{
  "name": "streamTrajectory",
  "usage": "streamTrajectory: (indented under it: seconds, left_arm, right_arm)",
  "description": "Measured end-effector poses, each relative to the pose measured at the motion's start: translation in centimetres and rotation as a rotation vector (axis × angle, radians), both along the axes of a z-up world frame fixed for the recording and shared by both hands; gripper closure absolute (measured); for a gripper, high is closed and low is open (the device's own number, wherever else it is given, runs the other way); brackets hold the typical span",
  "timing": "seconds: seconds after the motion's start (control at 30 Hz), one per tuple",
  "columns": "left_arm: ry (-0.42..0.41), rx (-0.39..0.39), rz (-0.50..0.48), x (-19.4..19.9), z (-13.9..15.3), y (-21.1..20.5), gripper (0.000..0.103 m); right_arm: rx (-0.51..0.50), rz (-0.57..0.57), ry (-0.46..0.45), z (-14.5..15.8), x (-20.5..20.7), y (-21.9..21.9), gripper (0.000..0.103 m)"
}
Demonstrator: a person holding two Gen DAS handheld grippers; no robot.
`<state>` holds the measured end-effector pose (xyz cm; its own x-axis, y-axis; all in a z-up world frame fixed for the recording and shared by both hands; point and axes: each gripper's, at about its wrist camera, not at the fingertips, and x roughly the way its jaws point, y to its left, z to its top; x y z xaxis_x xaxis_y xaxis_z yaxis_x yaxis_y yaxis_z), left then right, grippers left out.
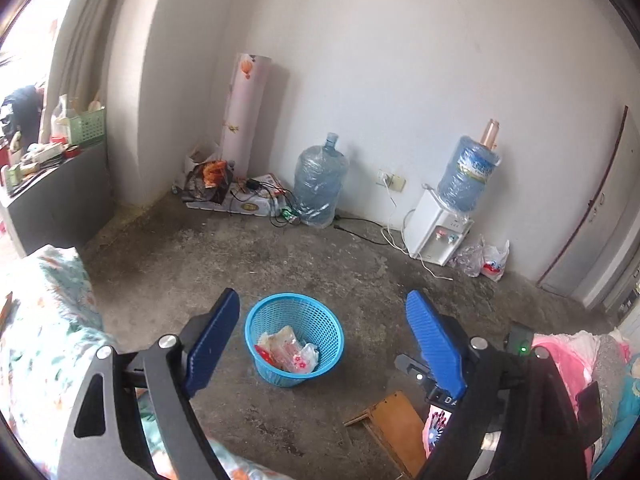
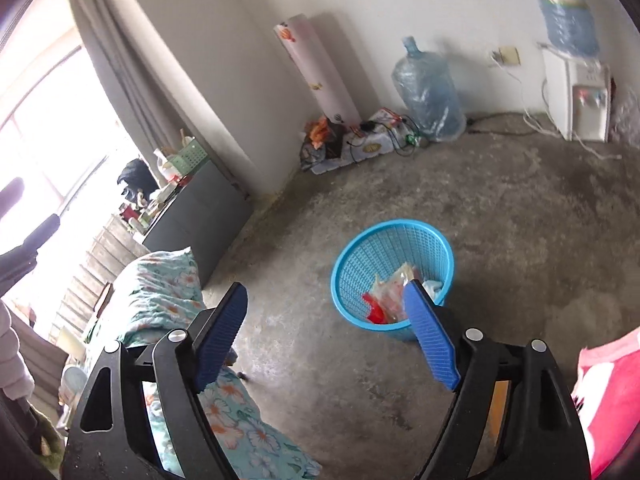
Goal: Collect trash
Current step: 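Move both tools back toward the bed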
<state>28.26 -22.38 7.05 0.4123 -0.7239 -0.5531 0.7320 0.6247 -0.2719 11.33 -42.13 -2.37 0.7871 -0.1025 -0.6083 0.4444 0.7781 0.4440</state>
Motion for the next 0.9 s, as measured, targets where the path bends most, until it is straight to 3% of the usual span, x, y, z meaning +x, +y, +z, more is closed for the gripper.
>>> streamTrajectory:
  seconds: [0.07, 0.23, 0.37, 0.6, 0.77, 0.9]
  left_arm:
    - [0.011, -0.012, 0.054, -0.7, 0.9, 3.6, 0.018]
    - [-0.035, -0.049, 0.249, -3.5, 3.6, 15.2, 0.016]
    - [-0.108, -0.049, 0.465, -6.9, 5.2, 25.1, 0.015]
    - [-0.113, -0.034, 0.781, -12.6, 4.3, 37.7, 0.015]
    - [-0.025, -0.073, 0.882, -15.2, 1.4, 41.9, 0.014]
    - [0.017, -0.061, 0.919, -16.4, -0.7, 43.2, 0.014]
  right_arm:
    - [-0.074, 0.027, -0.013, 2.0, -0.2, 2.1, 0.008]
    - [-0.274, 0.074, -0.038, 5.7, -1.3, 6.3, 0.008]
    - [-0.368, 0.156, 0.001, 6.4, -1.4, 9.2, 0.008]
    - [-0.201, 0.394, -0.07, 8.0, -0.5, 13.7, 0.008]
    - [-0.063, 0.565, -0.07, 8.4, 1.6, 17.5, 0.008]
    - [0.037, 0.671, -0.055, 8.5, 2.7, 20.6, 0.008]
